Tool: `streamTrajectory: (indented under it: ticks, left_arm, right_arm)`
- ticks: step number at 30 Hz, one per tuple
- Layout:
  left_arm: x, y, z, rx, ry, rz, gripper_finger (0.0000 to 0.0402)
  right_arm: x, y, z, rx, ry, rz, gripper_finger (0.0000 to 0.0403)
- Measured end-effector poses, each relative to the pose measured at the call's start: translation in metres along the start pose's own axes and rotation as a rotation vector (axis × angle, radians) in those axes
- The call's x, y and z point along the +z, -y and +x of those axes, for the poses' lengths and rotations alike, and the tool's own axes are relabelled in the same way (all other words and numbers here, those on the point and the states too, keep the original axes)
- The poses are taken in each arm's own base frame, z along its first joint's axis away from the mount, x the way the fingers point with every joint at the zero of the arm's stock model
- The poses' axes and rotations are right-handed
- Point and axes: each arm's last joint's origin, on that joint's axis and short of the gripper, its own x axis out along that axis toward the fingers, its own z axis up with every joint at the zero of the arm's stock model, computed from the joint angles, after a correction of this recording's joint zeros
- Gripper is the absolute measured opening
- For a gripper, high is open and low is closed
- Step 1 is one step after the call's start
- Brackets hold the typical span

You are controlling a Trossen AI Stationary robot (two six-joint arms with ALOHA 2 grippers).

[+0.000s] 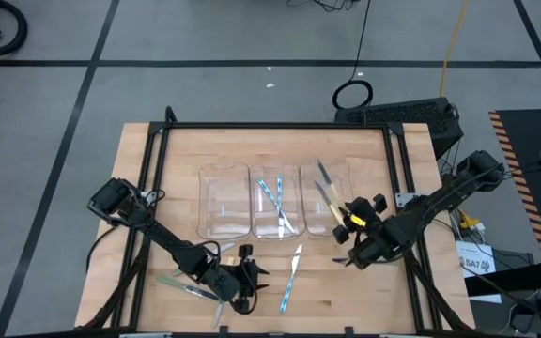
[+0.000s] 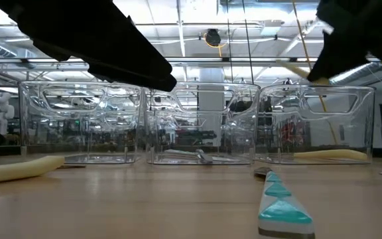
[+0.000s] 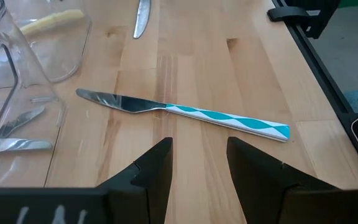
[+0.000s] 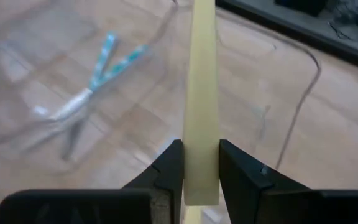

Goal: Sort silverware by color (type)
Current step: Put the right yellow knife into the right transparent bin

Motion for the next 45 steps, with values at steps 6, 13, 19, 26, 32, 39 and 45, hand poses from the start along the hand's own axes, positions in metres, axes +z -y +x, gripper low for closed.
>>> streamTrajectory:
  ticks: [6,13,19,26,32,39,45]
  left_arm:
    - [0.001,0.000,0.000,-0.003,0.013,-0.010,0.0161]
    - [0.002,0.000,0.000,-0.004,0.018,-0.031,0.0161]
    - [0.002,0.000,0.000,-0.004,0.017,-0.055,0.0161]
    - [0.002,0.000,0.000,-0.003,0.017,-0.077,0.0161]
    - [0.002,0.000,0.000,-0.003,0.017,-0.091,0.0161]
    - [0.002,0.000,0.000,-0.003,0.017,-0.106,0.0161]
    - [0.002,0.000,0.000,-0.003,0.017,-0.106,0.0161]
  right_arm:
    - [-0.006,0.004,0.015,-0.031,-0.056,0.029,0.0075]
    - [-0.003,0.002,0.022,-0.021,-0.115,0.063,0.0075]
    - [-0.002,0.002,0.026,-0.020,-0.192,0.080,0.0075]
    - [0.000,0.001,0.029,-0.013,-0.233,0.085,0.0078]
    - [0.001,0.002,0.032,-0.015,-0.303,0.101,0.0095]
    - [0.002,0.003,0.034,-0.023,-0.305,0.106,0.0101]
    - [0.002,0.003,0.034,-0.022,-0.305,0.099,0.0102]
